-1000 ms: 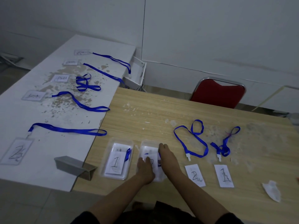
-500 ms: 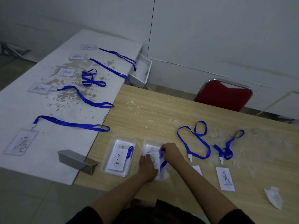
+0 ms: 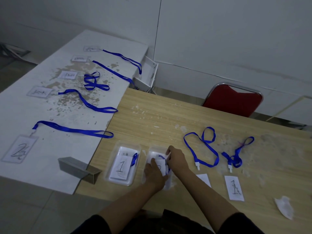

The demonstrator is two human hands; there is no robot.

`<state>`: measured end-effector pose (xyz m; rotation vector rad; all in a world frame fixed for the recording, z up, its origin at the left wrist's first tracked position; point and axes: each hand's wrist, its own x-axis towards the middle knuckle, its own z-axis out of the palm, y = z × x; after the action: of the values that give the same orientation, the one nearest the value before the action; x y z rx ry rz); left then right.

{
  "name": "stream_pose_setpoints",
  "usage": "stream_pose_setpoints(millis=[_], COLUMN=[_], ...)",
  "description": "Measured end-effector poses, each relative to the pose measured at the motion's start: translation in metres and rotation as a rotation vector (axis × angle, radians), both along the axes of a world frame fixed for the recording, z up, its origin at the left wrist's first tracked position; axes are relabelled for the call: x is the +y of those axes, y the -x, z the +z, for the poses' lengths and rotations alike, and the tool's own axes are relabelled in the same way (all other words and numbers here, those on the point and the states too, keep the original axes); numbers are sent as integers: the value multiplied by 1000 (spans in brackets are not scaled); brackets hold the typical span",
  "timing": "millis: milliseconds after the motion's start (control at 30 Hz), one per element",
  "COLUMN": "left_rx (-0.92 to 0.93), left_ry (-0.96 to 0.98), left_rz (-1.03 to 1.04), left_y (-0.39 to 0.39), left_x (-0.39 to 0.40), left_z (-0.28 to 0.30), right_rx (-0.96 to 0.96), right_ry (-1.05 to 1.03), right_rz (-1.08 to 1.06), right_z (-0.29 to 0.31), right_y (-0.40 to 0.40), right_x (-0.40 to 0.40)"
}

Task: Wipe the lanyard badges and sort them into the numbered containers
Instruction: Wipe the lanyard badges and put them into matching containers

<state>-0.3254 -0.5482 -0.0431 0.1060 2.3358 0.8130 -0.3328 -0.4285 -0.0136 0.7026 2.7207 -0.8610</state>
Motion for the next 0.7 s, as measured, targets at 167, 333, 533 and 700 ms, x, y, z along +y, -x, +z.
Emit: stream_pose_setpoints(millis=[167,333,533,700], left_rx=[-19,-16,28,93], left_ry=[-14,-29,71,149], left_rz=[-7,-10,-75,-153], left_y=[0,-3,-6,-8], left_x=[-1,-2,-3,-4], left_z=[-3,-5,-7,-9], right_rx=[-48,-148,-420,-442], right_ry=[-133,-38,7,-99], right_rz=[61,52,193,324], right_z=[3,3,9,8], right_y=[-2,11,21,26], right_x=[6,10,6,-3])
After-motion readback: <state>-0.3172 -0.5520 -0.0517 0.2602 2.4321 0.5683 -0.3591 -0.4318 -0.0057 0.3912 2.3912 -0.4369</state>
